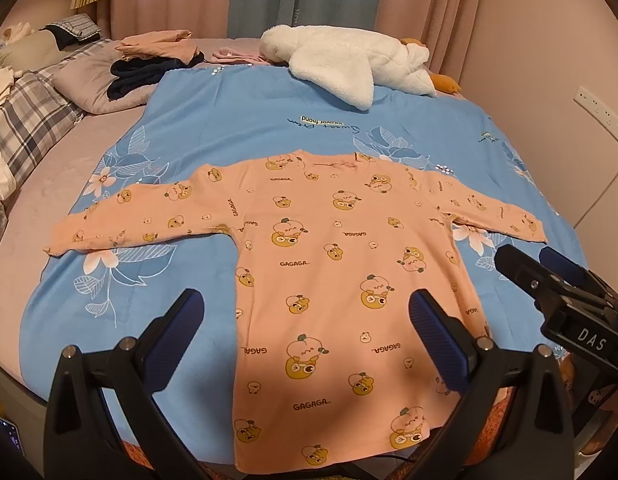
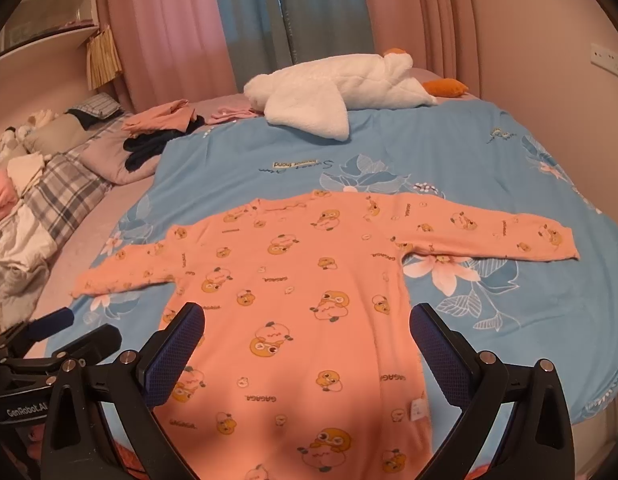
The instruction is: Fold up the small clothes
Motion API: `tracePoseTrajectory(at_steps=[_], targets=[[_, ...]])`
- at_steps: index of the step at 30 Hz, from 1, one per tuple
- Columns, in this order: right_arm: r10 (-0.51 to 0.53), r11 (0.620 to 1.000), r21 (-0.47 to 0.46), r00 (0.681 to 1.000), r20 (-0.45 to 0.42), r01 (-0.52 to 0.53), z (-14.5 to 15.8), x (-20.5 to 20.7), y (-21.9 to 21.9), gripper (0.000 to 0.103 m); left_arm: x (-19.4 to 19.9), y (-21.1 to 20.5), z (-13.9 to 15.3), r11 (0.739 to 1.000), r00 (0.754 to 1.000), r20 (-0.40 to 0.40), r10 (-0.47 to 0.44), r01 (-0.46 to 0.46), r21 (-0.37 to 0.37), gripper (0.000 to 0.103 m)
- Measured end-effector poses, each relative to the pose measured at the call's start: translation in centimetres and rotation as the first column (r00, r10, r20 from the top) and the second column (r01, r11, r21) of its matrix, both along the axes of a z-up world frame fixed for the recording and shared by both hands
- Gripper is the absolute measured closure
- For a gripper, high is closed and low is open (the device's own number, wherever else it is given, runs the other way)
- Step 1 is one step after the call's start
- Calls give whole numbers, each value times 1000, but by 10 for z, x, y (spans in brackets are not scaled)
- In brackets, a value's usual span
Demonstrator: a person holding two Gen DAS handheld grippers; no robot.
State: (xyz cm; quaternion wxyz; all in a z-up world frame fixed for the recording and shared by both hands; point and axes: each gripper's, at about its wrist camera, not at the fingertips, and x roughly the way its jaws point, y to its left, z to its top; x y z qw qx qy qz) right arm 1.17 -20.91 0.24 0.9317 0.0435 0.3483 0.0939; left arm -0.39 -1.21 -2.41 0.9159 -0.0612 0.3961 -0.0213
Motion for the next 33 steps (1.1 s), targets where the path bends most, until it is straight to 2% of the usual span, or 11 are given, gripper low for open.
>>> tracePoseTrajectory(at_steps=[33], targets=[[-39, 999, 10, 999, -34, 39, -5, 7, -9, 4, 10, 11, -10, 998, 999, -35, -1, -1, -58, 1]])
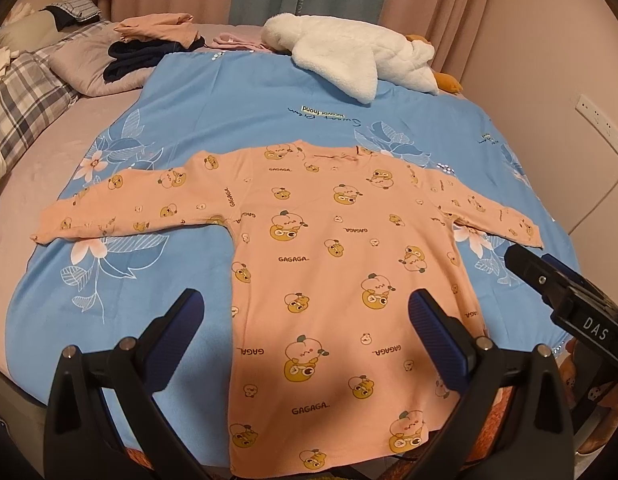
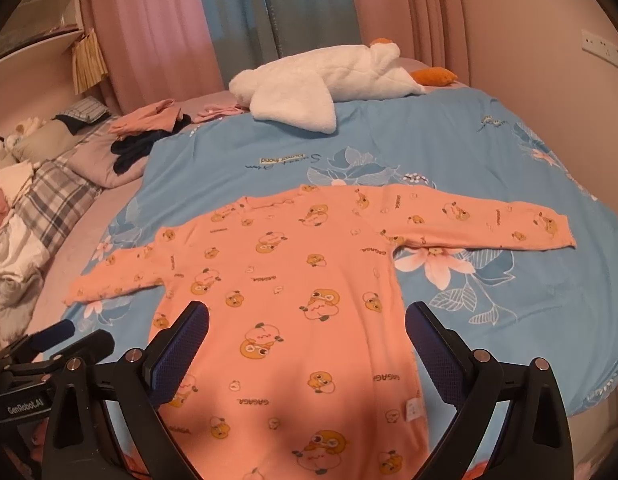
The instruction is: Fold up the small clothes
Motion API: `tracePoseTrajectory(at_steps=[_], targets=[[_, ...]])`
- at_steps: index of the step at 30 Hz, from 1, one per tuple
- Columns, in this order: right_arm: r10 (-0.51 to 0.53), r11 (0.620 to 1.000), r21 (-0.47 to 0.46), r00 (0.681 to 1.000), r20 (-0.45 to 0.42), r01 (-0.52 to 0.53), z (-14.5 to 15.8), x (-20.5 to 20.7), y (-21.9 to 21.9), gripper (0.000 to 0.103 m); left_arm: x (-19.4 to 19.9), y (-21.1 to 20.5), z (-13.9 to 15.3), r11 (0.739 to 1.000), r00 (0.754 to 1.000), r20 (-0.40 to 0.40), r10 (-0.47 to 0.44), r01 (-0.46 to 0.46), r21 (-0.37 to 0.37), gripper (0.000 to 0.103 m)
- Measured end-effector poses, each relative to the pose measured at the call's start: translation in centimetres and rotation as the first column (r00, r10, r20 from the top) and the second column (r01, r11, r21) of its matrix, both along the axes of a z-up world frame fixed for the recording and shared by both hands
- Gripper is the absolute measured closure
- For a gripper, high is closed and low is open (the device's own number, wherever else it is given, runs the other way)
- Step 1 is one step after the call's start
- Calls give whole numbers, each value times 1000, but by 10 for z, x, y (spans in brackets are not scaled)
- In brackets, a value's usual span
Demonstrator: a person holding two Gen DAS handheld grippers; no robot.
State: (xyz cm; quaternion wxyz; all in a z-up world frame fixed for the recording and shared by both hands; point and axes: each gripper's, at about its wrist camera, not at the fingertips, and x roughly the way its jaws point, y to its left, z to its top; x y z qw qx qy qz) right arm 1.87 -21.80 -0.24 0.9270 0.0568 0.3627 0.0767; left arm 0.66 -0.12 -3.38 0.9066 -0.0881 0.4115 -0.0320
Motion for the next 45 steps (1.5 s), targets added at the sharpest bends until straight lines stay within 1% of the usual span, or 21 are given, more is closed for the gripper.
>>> tracePoseTrajectory(at_steps=[13, 18, 25, 26, 28, 29, 30, 32, 33, 35, 38, 40, 41, 42, 44, 45], targets=[[-24, 999, 27, 1000, -13, 24, -3, 6, -11, 6, 7, -2, -2, 1000, 1000, -16, -12, 12, -6, 1], [-37, 998, 41, 999, -20, 38, -5, 7, -16, 6, 10, -4, -3, 1000, 1000, -25, -16, 15, -20, 2], [-62, 993, 96, 997, -39, 66, -11, 13, -34, 7, 17, -9, -10, 999, 998, -54, -23, 21, -25, 2], [-74, 992, 101, 996, -42, 78, -12, 14, -38, 7, 19, -9, -12, 999, 998, -62, -21, 19, -27, 2], [-89, 990, 110, 995, -48, 94, -15, 15, -46, 12, 22, -9, -16, 999, 997, -77, -19, 16, -35, 2], [-97, 988, 116, 994, -51, 102, -16, 16, -51, 13, 23, -9, -18, 999, 996, -86, -18, 15, -40, 2], [-110, 985, 128, 993, -53, 116, -18, 18, -59, 13, 24, -10, -19, 999, 996, -93, -17, 14, -43, 3], [-136, 977, 157, 989, -60, 144, -22, 21, -77, 18, 27, -11, -21, 999, 995, -100, -19, 14, -46, 4], [-160, 968, 183, 985, -70, 170, -26, 25, -93, 20, 29, -12, -23, 999, 994, -103, -19, 14, -48, 4], [-211, 949, 219, 974, -89, 225, -33, 31, -122, 21, 31, -14, -25, 998, 994, -107, -21, 16, -53, 5], [-316, 907, 250, 941, -125, 338, -45, 44, -174, 29, 35, -19, -32, 998, 993, -115, -31, 24, -60, 7], [-385, 866, 274, 907, -169, 418, -54, 55, -214, 37, 39, -24, -39, 997, 990, -135, -48, 38, -70, 9], [-415, 847, 280, 891, -185, 452, -58, 60, -231, 38, 42, -29, -44, 995, 987, -145, -63, 51, -82, 13], [-460, 819, 274, 862, -213, 505, -65, 67, -253, 41, 44, -33, -49, 994, 984, -160, -74, 60, -90, 17], [-516, 784, 263, 826, -226, 562, -72, 75, -280, 43, 49, -43, -60, 990, 975, -195, -106, 85, -116, 22], [-545, 761, 260, 803, -242, 595, -78, 82, -296, 46, 49, -46, -63, 988, 972, -206, -117, 93, -124, 23]])
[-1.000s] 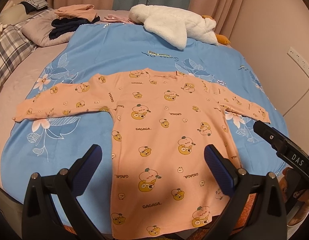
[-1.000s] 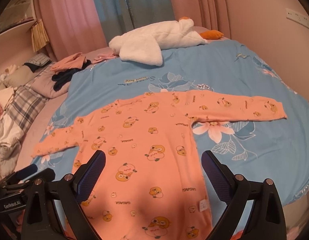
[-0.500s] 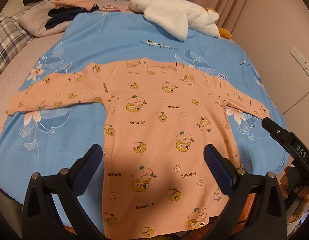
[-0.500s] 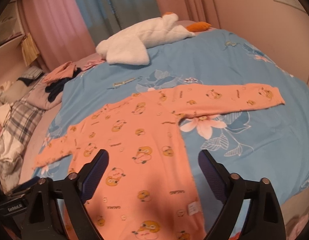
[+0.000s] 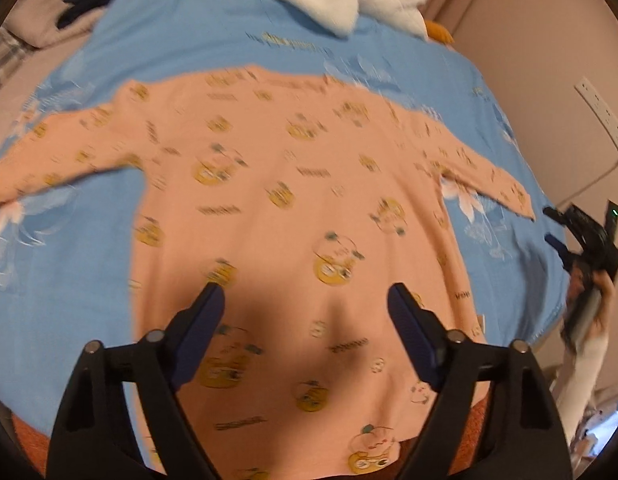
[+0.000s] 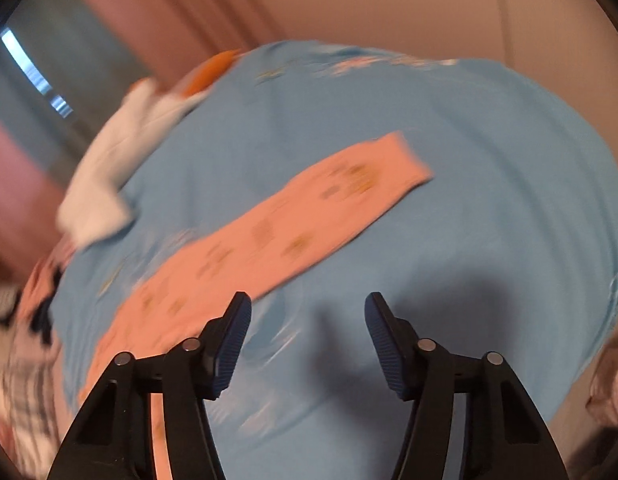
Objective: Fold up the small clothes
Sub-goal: 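Grasp the cuff of one peach sleeve with the right gripper and lift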
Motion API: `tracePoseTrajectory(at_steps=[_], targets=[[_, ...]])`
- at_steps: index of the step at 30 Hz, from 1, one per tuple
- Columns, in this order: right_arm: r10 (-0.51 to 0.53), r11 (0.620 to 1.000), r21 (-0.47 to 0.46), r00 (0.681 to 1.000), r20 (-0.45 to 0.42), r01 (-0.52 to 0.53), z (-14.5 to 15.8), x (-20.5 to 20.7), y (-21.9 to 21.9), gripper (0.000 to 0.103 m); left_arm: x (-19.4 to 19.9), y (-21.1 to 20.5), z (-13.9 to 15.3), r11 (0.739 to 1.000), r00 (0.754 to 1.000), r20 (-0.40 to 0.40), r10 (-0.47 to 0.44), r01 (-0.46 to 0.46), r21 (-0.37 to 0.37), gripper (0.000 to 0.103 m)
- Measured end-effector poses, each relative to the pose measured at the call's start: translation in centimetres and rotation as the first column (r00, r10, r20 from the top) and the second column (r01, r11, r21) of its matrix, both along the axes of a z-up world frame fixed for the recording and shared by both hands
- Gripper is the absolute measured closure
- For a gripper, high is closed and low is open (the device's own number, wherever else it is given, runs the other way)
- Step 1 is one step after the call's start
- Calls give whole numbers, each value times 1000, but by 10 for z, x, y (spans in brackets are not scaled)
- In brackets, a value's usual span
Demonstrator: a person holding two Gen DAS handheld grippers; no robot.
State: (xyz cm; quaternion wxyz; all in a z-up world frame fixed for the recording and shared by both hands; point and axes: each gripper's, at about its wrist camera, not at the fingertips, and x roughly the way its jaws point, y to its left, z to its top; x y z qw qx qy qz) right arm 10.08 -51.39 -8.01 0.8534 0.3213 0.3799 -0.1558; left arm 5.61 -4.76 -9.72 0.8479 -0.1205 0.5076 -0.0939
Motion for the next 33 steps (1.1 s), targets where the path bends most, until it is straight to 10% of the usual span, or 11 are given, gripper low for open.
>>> tracePoseTrajectory(at_steps=[6, 12, 19, 30, 32, 33], targets=[[-101, 985, 139, 995, -14, 102, -33, 26, -49, 55, 2, -20, -25, 999, 998, -55, -36, 36, 3, 24], [-111, 984, 143, 994, 22, 106, -44, 38, -60, 94, 3, -24, -40, 1000, 996, -92, -11, 12, 16, 24], [-140, 986, 105, 982, 128, 127, -23, 19, -72, 102, -9, -18, -26, 995, 994, -50, 92, -89, 51, 24], [-46, 994, 107, 988, 145, 30, -25, 16, -72, 102, -40, -11, 27, 977, 973, 106, 206, -210, 33, 22], [-24, 994, 109, 993, 111, 12, -32, 14, -71, 88, -41, -11, 32, 979, 974, 108, 199, -203, 33, 22], [-20, 995, 103, 996, 87, 11, -35, 12, -69, 64, -41, -11, 35, 979, 975, 107, 196, -200, 31, 22]])
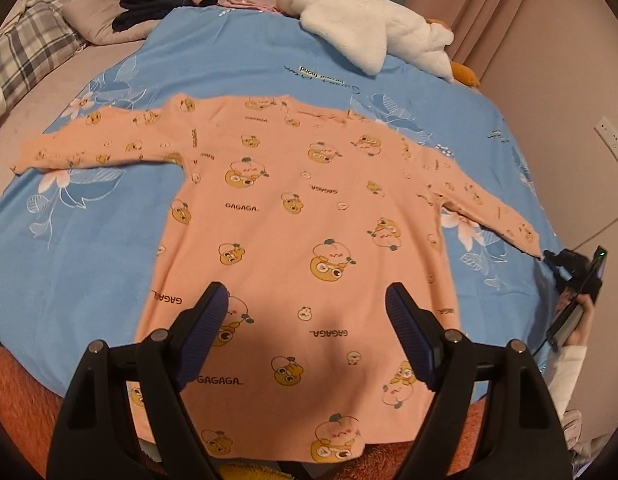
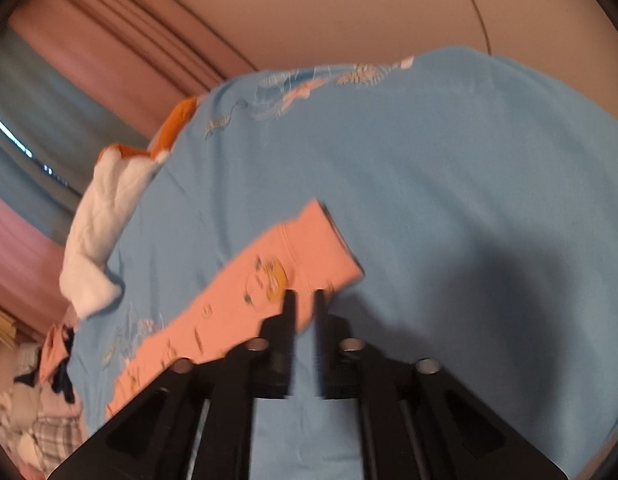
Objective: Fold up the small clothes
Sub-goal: 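Grasp the cuff of one peach sleeve with the right gripper and lift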
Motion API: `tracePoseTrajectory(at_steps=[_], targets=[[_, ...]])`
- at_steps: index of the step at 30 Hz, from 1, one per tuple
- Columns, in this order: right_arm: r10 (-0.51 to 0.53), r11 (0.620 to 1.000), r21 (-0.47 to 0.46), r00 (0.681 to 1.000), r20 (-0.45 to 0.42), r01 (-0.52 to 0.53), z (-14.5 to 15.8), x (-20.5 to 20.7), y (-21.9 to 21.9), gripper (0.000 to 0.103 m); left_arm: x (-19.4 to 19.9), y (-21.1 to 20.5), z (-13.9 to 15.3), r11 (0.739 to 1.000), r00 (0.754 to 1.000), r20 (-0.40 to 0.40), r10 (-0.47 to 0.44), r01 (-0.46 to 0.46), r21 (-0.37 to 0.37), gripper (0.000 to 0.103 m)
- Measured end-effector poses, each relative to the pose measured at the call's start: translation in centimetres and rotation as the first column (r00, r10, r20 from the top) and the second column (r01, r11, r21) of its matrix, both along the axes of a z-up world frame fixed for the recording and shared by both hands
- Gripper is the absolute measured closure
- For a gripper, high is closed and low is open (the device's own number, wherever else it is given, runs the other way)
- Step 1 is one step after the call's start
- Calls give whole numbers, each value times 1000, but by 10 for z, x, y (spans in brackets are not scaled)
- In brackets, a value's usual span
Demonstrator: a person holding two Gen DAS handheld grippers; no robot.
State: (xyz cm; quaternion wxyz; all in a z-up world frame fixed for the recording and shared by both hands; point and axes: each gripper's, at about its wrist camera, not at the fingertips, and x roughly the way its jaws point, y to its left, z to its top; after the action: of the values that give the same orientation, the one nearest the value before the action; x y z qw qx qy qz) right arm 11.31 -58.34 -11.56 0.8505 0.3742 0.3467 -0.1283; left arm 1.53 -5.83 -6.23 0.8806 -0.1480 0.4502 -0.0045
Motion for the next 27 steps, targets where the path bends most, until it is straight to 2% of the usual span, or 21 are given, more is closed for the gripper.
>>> tracePoseTrajectory(at_steps=[1, 4, 7, 9, 11, 12, 13, 14, 17, 20, 23, 27], targets=[[-1, 1000, -3, 1000, -14, 1, -4, -2, 1, 45, 1, 1, 3, 1000, 1000, -1, -4, 4, -8, 22], [5, 1000, 9, 1000, 0, -5, -7, -2, 1, 44, 8, 5, 14, 999, 1000, 21, -11, 11, -36, 22], [-6, 1000, 15, 1000, -17, 7, -8, 8, -2, 44, 13, 10, 23, 1000, 999, 52, 6, -5, -6, 22], [-10, 1000, 0, 999, -31, 10, -6, 15, 0, 44, 21, 14, 27, 1000, 999, 51, -2, 3, -17, 21], [2, 1000, -2, 999, -33, -2, -7, 24, 4, 50, 30, 18, 28, 999, 998, 54, -20, 22, -41, 21], [2, 1000, -12, 999, -52, -3, -9, 29, 6, 69, 35, 19, 29, 999, 998, 57, -27, 29, -43, 21], [6, 1000, -25, 998, -69, -7, -10, 34, 8, 93, 41, 21, 30, 999, 998, 63, -31, 33, -36, 21], [7, 999, -39, 996, -85, -11, -11, 37, 10, 97, 48, 23, 31, 999, 997, 67, -34, 35, -20, 21], [-26, 997, -81, 999, -48, 22, 5, 35, 18, 97, 64, 32, 30, 999, 997, 66, -50, 51, -4, 20], [-15, 989, -148, 1000, 12, 17, 43, 33, 35, 97, 80, 46, 29, 998, 996, 64, -66, 67, -9, 20], [67, 971, -234, 995, 72, -49, 85, 35, 68, 97, 96, 59, 31, 997, 993, 91, -73, 72, 10, 20], [217, 925, -345, 966, 142, -157, 137, 37, 136, 97, 111, 83, 19, 998, 993, 108, -55, 56, -8, 19]])
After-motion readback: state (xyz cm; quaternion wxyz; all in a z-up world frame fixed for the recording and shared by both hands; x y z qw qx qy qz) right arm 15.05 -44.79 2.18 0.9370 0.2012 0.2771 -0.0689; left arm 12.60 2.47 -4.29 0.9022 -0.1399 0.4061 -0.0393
